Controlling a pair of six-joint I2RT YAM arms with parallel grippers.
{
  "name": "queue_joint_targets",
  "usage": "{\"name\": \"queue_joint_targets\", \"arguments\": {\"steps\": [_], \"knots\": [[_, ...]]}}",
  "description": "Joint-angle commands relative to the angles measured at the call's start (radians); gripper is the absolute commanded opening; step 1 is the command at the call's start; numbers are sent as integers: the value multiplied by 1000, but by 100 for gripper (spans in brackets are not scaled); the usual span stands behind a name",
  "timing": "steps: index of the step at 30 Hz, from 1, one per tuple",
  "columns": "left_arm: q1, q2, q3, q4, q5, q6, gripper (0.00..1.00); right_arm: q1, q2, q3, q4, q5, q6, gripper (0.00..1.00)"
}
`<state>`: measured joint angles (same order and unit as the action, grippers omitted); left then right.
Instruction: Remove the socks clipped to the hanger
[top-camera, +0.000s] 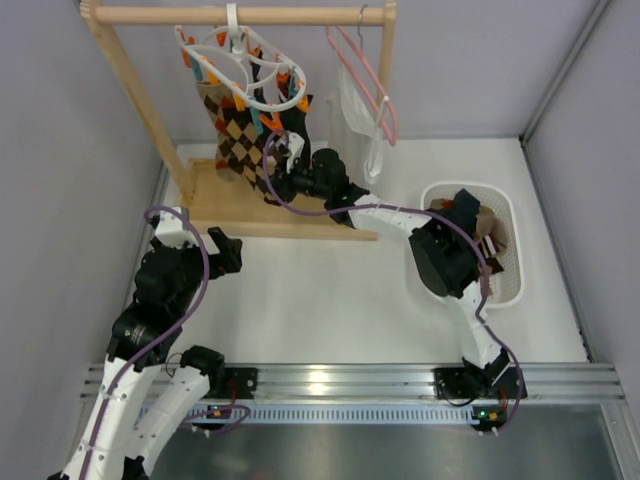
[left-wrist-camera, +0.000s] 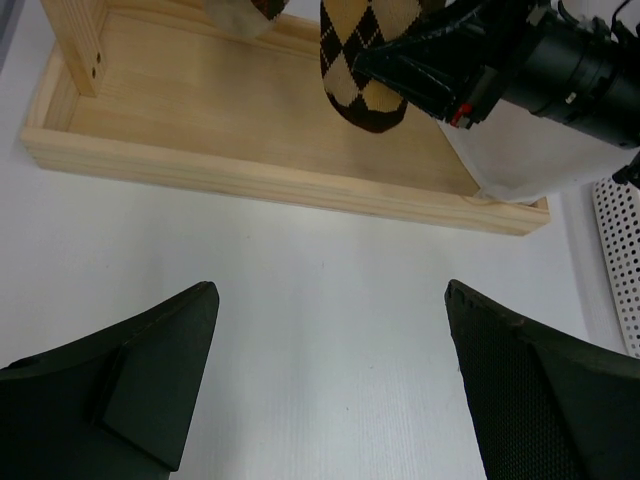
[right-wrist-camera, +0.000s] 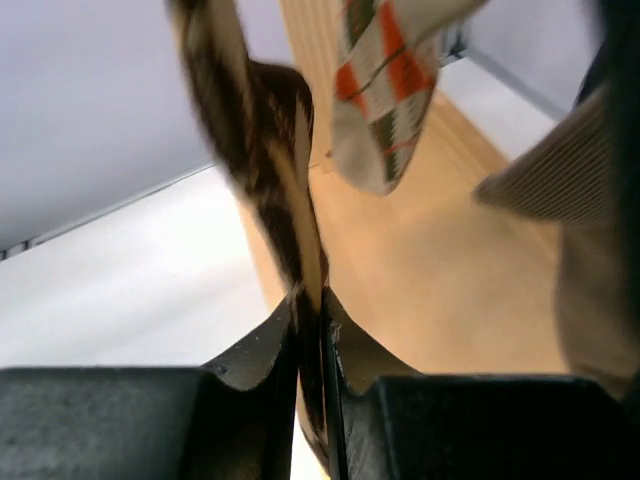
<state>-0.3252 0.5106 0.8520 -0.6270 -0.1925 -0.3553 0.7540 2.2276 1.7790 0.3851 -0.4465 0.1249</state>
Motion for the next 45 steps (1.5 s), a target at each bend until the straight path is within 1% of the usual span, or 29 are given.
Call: {"name": "queue_joint_targets", "arguments": {"steps": [1,3,4,7,10,12,13,14,17,18,19,21,22,25,31,33,34,36,37,39,40,45], "knots": [[5,-3,2,23,-31,12,98,18,-118,-140,191,-43,50,11],[5,-4,5,21,-32,6,98,16,-193,-209,236,-49,65,7],[5,-4,10,21,-24,3,99,16,-222,-280,244,-50,67,7],[3,6,33,21,45,-4,98,16,-341,-404,241,-54,74,4],[3,29,89,23,125,-22,98,13,-448,-508,213,-102,81,0],[3,51,133,26,148,-39,98,1,-509,-552,207,-185,107,0],[3,60,181,26,151,-40,98,-4,-526,-581,196,-226,120,0],[5,72,208,26,148,-43,98,-11,-542,-595,195,-310,149,0],[3,123,315,26,114,-51,98,-39,-605,-647,186,-411,188,0],[3,167,343,24,110,-53,99,-47,-634,-656,175,-429,188,0],[5,192,402,24,108,-53,99,-50,-652,-676,164,-442,186,0],[5,253,462,24,94,-48,98,-61,-707,-691,112,-463,168,0],[3,313,522,24,93,-47,98,-65,-726,-711,106,-469,167,0],[5,423,622,35,99,-53,98,-85,-802,-745,80,-491,165,0],[5,572,780,107,174,-63,98,-148,-922,-753,-32,-534,160,0],[5,627,811,133,188,-59,98,-174,-951,-742,-81,-558,157,0],[5,641,815,177,265,-59,98,-182,-960,-737,-101,-564,156,0],[5,666,806,242,339,-60,98,-197,-976,-728,-126,-589,150,0],[5,671,779,324,367,-65,98,-202,-980,-713,-167,-600,142,0],[6,666,725,393,352,-92,98,-205,-984,-682,-208,-610,131,0],[6,666,707,456,340,-94,98,-205,-984,-675,-230,-620,130,0],[21,687,665,547,317,-135,98,-208,-997,-642,-264,-638,121,0]]}}
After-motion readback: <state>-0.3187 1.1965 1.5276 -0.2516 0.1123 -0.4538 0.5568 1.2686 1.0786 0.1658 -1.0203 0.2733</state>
